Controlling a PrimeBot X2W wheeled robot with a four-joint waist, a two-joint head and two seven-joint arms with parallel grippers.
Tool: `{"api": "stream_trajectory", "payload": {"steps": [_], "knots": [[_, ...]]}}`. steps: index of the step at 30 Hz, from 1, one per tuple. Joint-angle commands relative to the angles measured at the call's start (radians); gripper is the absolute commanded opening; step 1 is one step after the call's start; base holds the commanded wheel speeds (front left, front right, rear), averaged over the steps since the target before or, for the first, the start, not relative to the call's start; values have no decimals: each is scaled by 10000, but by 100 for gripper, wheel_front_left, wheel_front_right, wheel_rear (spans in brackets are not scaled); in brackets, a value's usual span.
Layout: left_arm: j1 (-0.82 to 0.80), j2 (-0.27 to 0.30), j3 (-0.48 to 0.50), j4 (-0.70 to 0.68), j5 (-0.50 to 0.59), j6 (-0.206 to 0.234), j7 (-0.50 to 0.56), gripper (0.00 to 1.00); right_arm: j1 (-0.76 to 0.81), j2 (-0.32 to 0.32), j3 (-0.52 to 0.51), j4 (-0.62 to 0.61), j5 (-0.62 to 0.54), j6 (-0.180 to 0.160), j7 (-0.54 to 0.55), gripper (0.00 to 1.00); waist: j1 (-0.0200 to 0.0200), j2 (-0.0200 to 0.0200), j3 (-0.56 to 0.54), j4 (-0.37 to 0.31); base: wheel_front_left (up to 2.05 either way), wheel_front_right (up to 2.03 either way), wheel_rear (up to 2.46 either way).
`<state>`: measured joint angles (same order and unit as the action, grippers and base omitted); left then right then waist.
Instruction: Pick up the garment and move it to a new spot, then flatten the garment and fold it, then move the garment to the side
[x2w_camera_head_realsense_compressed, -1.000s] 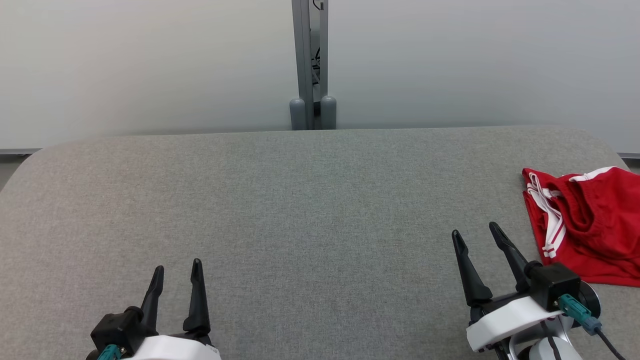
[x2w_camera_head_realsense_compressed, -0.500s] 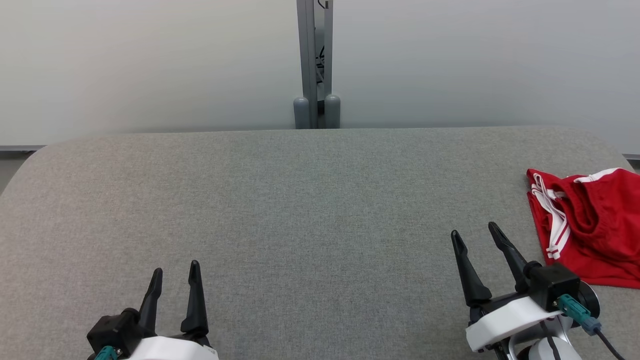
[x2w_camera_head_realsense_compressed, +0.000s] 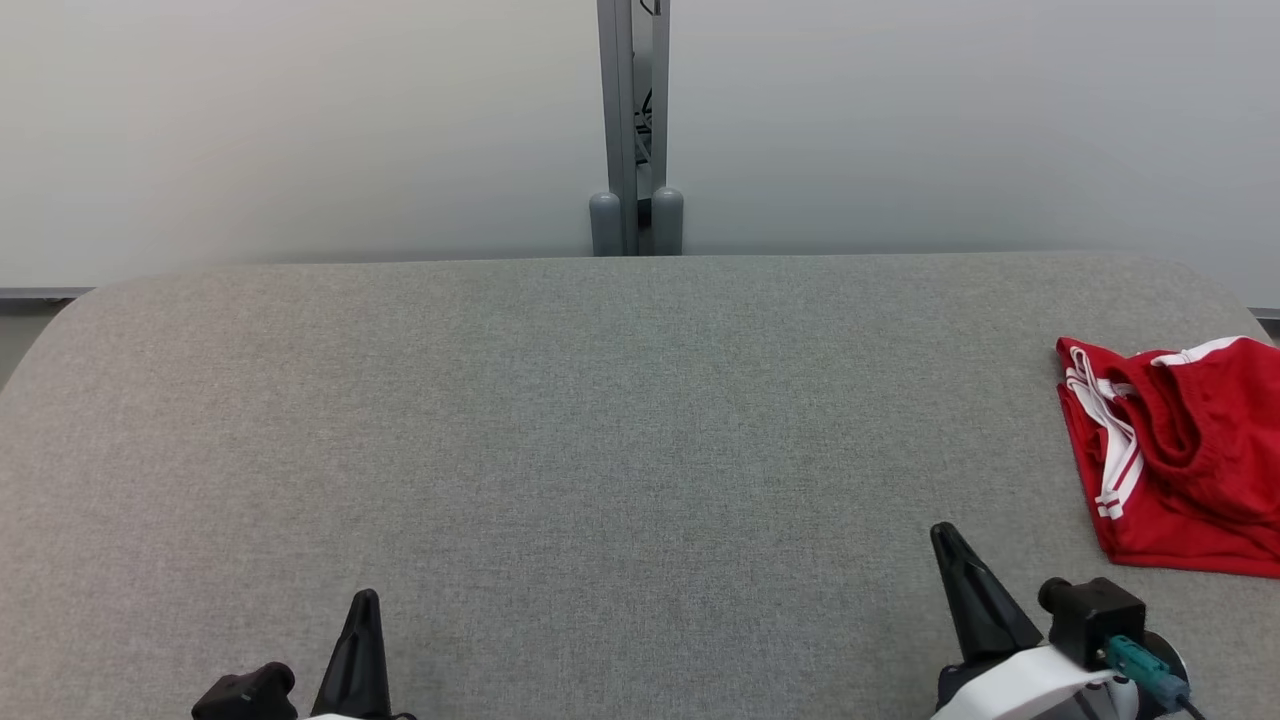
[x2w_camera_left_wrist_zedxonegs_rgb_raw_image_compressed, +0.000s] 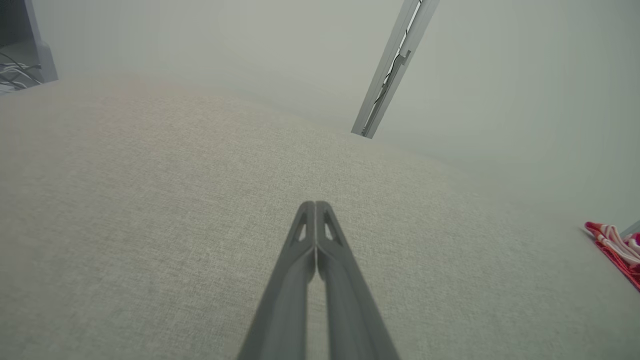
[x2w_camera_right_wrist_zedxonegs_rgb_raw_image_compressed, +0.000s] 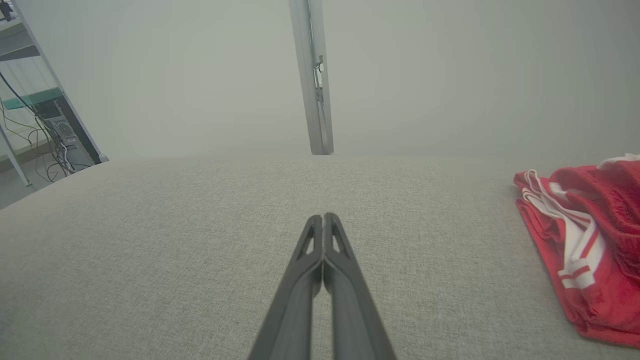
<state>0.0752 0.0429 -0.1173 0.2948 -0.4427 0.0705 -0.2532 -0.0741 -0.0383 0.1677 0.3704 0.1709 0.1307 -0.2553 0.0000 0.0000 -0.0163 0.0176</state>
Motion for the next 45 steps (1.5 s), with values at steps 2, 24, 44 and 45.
{"api": "stream_trajectory", "payload": {"steps": [2, 24, 44, 45], "knots": [[-301, 10, -83, -121, -671, -112, 72, 0, -145, -46, -381, -231, 773, 0, 277, 0, 0, 0, 5, -6, 0, 0, 0], [-1231, 31, -668, 178, -3948, -646, 368, 0, 87, -93, -2142, -774, 4517, 0, 1816, 0, 0, 0, 38, -36, 0, 0, 0], [-1898, 47, -1083, 330, -6405, -1039, 610, 0, 270, -130, -3488, -1181, 7340, 1, 2987, 0, 0, 0, 70, -65, 0, 0, 0], [-1925, 48, -1101, 337, -6519, -1060, 623, 0, 272, -132, -3545, -1198, 7466, 1, 3043, 0, 0, 0, 72, -67, 0, 0, 0]]}}
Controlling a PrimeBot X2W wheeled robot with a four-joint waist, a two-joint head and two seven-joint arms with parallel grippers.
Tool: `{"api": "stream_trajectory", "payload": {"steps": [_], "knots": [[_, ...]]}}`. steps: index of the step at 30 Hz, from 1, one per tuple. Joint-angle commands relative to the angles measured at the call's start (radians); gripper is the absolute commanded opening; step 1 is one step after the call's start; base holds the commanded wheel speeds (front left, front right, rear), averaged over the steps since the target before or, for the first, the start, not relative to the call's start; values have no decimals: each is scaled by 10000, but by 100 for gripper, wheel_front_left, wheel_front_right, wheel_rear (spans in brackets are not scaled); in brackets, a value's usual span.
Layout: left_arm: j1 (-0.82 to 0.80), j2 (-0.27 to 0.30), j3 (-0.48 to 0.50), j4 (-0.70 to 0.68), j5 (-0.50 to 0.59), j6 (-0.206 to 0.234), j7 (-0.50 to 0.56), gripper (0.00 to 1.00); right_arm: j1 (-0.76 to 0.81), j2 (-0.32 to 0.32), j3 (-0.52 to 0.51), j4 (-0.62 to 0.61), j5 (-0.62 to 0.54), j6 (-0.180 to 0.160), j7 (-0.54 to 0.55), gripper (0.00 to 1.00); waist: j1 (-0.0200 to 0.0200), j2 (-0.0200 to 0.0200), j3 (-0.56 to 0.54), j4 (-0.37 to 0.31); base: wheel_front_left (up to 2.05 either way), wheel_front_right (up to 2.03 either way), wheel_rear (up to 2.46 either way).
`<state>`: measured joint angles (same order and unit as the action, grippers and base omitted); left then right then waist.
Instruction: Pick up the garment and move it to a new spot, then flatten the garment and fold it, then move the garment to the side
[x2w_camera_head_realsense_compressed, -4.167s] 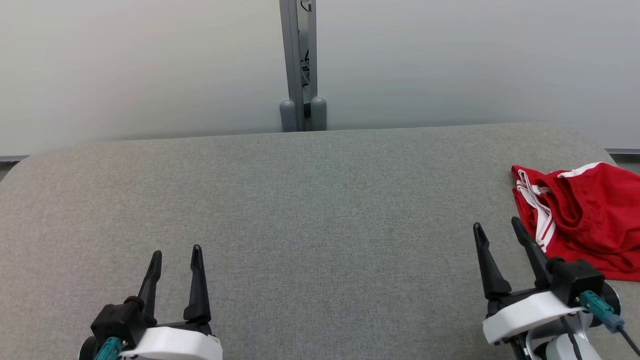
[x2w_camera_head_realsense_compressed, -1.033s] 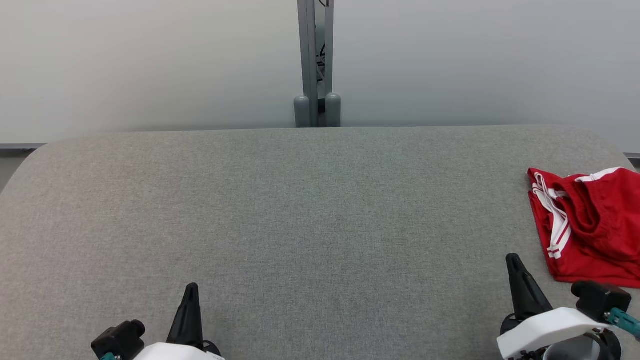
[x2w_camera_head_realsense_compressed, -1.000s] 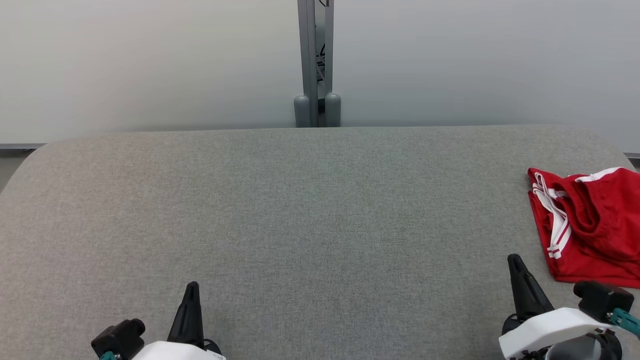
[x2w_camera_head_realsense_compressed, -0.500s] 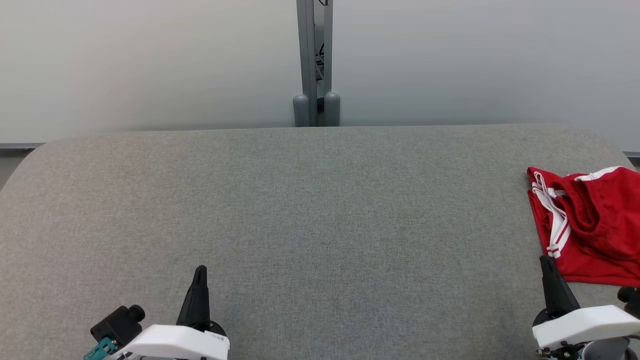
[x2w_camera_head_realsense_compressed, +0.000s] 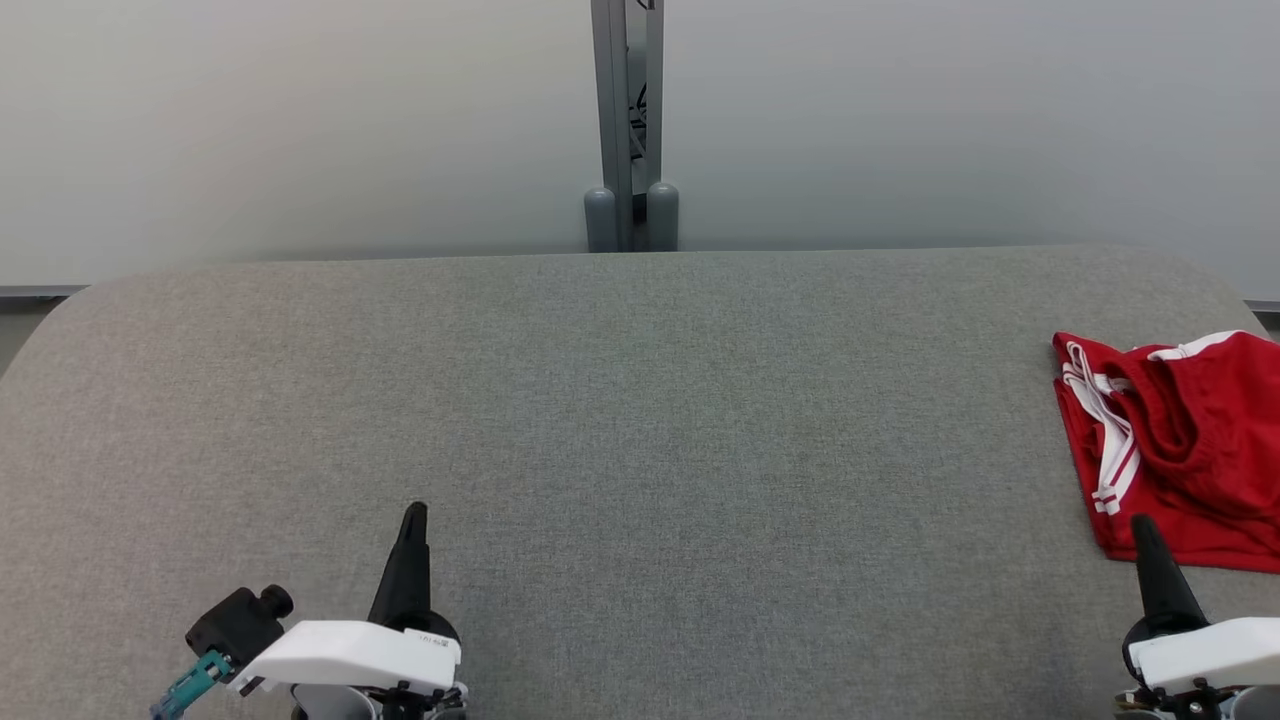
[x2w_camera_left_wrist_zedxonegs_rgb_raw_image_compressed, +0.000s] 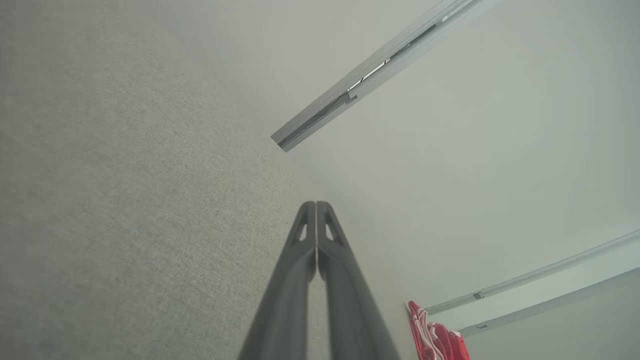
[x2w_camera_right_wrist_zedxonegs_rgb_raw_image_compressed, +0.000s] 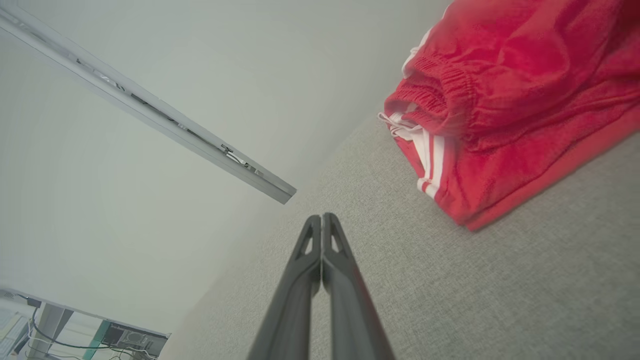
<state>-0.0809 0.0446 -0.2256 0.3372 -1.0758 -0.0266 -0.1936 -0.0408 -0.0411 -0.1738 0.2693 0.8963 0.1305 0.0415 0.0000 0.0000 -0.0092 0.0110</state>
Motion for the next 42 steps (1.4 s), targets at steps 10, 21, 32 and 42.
{"api": "stream_trajectory", "payload": {"steps": [10, 21, 32, 42], "knots": [[-634, 38, -195, -7, -1229, -255, 133, 0, 13, -117, -707, -347, 1410, 3, 579, 0, 0, 0, 16, -16, 0, 0, 0], [-928, 46, -373, 62, -2265, -421, 240, 0, 97, -129, -1278, -528, 2598, 3, 1077, 0, 0, 0, 34, -32, 0, 0, 0], [-1144, 53, -535, 131, -3214, -567, 323, 0, 185, -140, -1784, -660, 3676, 4, 1542, 0, 0, 0, 51, -48, 0, 0, 0], [-1519, 64, -774, 240, -4652, -803, 472, 0, 261, -156, -2590, -896, 5316, 5, 2233, 0, 0, 0, 82, -76, 0, 0, 0]]}}
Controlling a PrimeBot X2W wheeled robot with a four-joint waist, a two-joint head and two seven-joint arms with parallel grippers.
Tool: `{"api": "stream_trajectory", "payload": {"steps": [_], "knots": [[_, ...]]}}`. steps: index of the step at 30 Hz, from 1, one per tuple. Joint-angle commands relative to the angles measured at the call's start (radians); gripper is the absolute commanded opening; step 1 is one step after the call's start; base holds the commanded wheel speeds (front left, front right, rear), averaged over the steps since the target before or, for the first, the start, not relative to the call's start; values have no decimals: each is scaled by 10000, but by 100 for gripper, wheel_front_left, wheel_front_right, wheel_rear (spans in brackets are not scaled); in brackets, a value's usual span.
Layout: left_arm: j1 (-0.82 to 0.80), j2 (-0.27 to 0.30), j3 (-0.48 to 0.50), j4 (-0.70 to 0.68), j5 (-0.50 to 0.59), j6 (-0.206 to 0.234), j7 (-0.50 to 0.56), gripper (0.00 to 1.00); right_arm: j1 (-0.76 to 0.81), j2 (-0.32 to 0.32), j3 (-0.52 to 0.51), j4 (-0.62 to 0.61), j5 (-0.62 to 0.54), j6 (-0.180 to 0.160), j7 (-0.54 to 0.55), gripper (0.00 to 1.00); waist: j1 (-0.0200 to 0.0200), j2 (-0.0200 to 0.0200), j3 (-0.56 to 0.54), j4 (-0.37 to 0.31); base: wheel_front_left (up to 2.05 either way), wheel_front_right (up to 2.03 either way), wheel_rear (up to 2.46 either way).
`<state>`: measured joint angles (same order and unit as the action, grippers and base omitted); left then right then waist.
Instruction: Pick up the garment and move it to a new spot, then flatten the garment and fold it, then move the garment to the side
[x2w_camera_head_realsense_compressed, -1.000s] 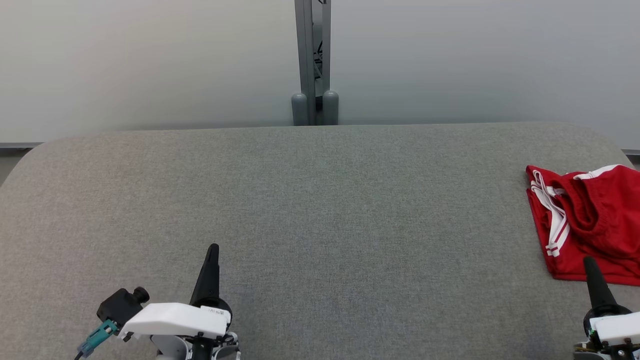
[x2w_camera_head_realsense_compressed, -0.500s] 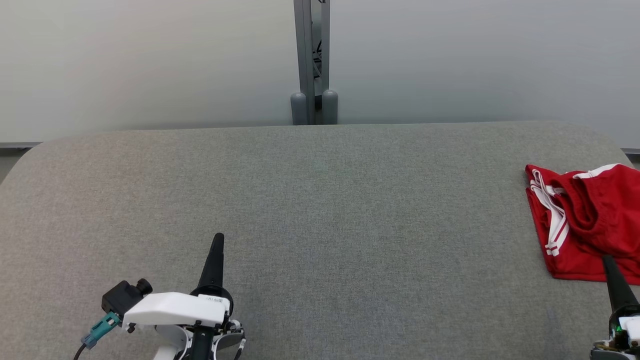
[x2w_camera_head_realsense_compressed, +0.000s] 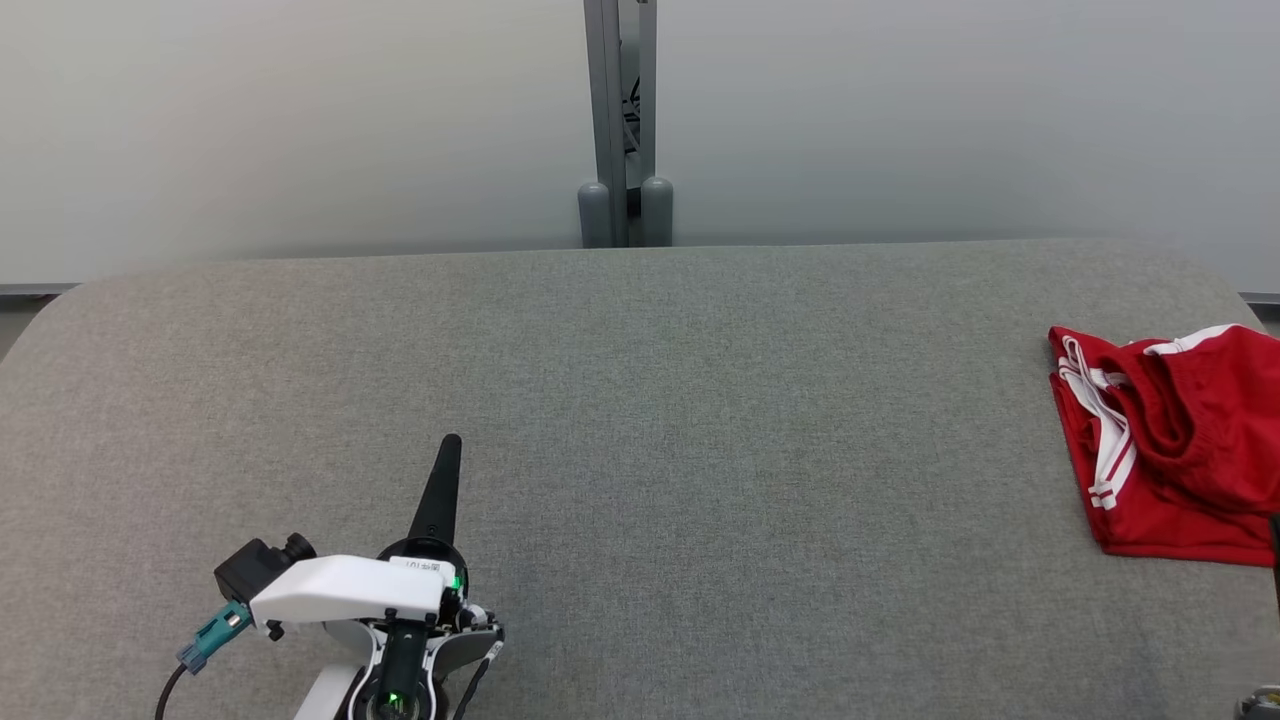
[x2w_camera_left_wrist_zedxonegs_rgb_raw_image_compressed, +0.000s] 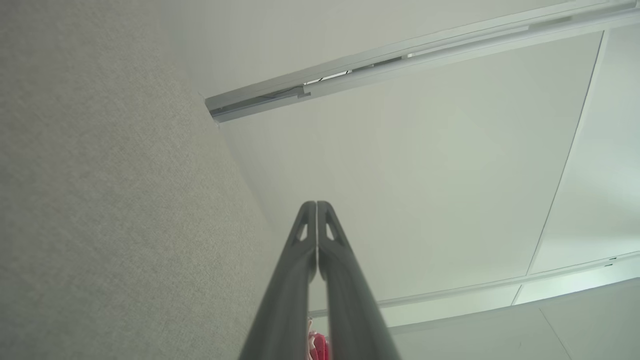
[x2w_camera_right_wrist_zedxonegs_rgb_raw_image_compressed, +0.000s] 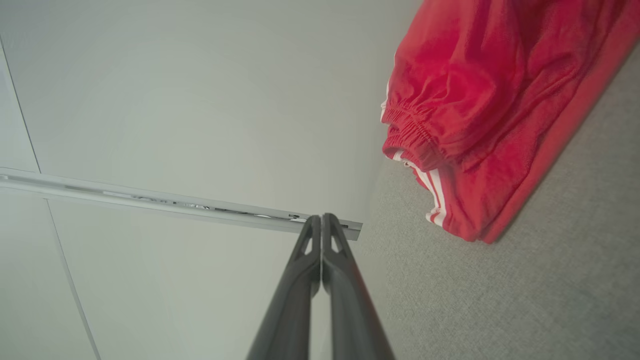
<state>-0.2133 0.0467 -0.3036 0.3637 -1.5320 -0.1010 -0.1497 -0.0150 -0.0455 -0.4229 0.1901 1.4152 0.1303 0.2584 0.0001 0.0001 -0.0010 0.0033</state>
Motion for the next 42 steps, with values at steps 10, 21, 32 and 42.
{"api": "stream_trajectory", "payload": {"steps": [10, 21, 32, 42], "knots": [[-363, 48, -119, 31, -747, -156, 91, 0, 70, -117, -469, -196, 889, 7, 389, 0, -1, -1, 16, -15, 0, 0, 0], [-537, 55, -233, 92, -1424, -277, 159, 0, 132, -118, -828, -322, 1663, 7, 734, 0, -1, -1, 33, -31, 0, 0, 0], [-630, 57, -285, 118, -1797, -327, 204, 0, 175, -112, -1038, -360, 2064, 7, 901, 0, -1, -1, 44, -41, 0, 0, 0], [-630, 57, -285, 117, -1797, -327, 204, 0, 171, -108, -1043, -360, 2058, 7, 907, 0, -1, -1, 44, -41, 0, 0, 0]]}}
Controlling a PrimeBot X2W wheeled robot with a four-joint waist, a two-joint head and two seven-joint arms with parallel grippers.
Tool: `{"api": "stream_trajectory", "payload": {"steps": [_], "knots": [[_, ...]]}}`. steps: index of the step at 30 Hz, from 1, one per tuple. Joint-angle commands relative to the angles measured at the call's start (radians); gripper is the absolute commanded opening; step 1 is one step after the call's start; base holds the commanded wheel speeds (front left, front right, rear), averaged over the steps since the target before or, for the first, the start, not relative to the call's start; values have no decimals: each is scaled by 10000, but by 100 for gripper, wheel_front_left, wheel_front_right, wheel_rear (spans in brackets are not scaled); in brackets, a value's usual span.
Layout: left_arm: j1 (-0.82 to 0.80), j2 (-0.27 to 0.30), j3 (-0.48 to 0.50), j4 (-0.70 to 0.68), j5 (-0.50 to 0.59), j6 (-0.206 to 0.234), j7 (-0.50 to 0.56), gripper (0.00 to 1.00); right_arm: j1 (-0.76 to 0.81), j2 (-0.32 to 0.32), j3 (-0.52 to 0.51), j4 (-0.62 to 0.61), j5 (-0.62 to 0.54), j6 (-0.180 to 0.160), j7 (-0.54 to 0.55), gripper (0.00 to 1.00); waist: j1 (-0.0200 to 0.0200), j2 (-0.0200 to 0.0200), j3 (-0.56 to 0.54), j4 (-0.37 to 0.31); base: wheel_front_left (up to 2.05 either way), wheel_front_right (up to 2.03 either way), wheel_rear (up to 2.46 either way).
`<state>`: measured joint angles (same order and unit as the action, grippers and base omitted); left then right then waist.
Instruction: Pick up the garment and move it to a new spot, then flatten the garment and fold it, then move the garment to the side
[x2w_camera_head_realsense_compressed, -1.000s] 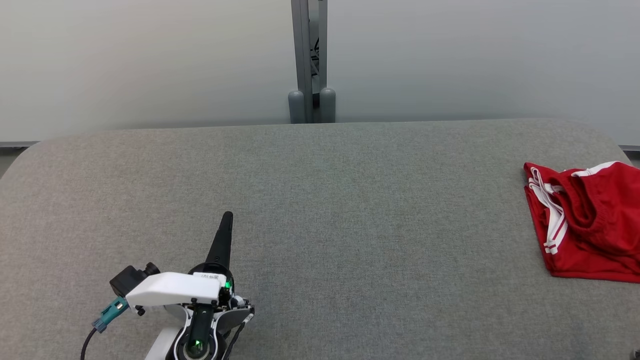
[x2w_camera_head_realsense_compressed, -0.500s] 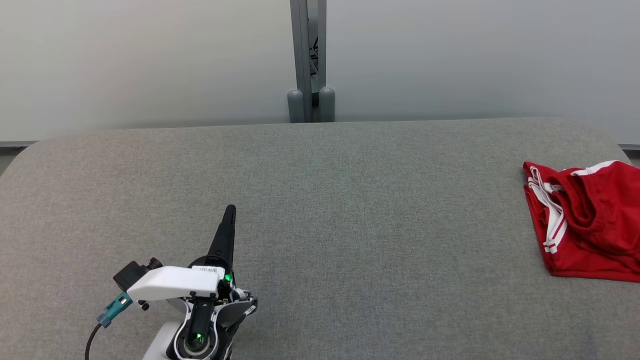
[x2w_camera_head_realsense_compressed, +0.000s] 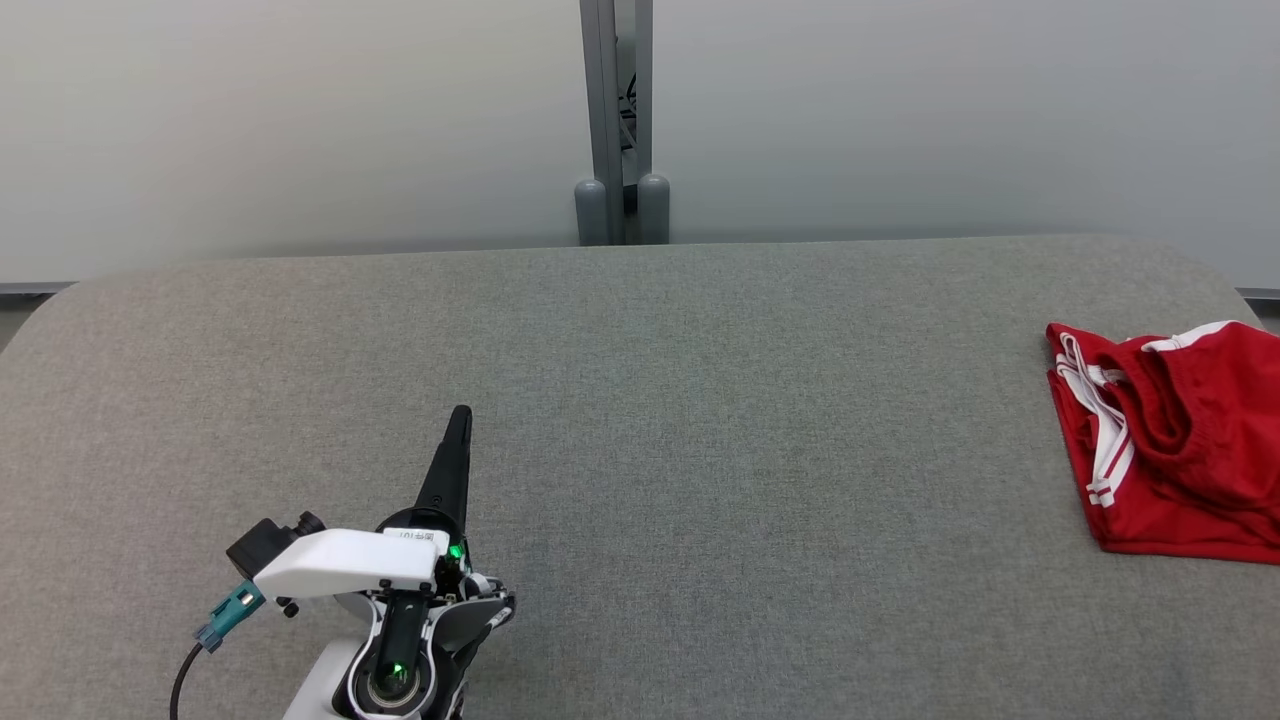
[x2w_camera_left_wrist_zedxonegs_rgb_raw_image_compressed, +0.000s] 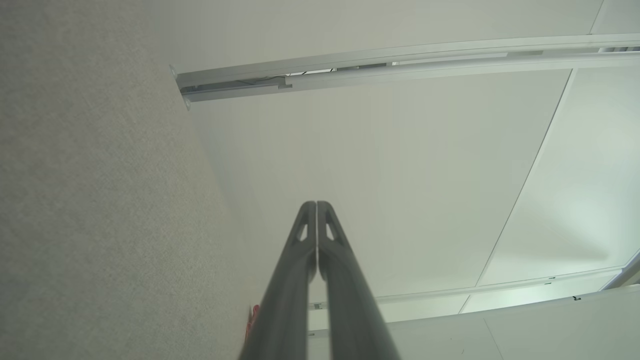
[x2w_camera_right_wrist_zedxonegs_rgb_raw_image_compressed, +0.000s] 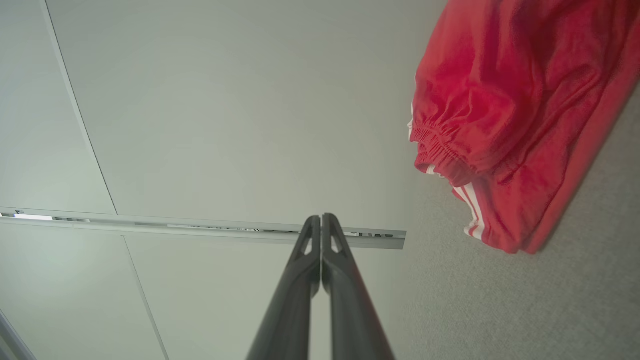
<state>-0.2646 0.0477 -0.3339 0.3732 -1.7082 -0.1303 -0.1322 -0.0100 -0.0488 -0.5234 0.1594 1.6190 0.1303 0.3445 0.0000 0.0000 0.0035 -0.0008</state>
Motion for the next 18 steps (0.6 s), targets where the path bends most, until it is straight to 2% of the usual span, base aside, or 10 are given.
{"api": "stream_trajectory", "payload": {"steps": [1, 18], "knots": [[-117, 48, 18, 21, -34, -34, 29, 0, 121, -75, -39, -53, 20, 7, 46, 0, 0, 0, 0, 0, 0, 0, 0], [-116, 48, 19, 19, -34, -34, 30, 0, 117, -70, -44, -52, 12, 7, 55, 0, 0, 0, 0, 0, 0, 0, 0]]}}
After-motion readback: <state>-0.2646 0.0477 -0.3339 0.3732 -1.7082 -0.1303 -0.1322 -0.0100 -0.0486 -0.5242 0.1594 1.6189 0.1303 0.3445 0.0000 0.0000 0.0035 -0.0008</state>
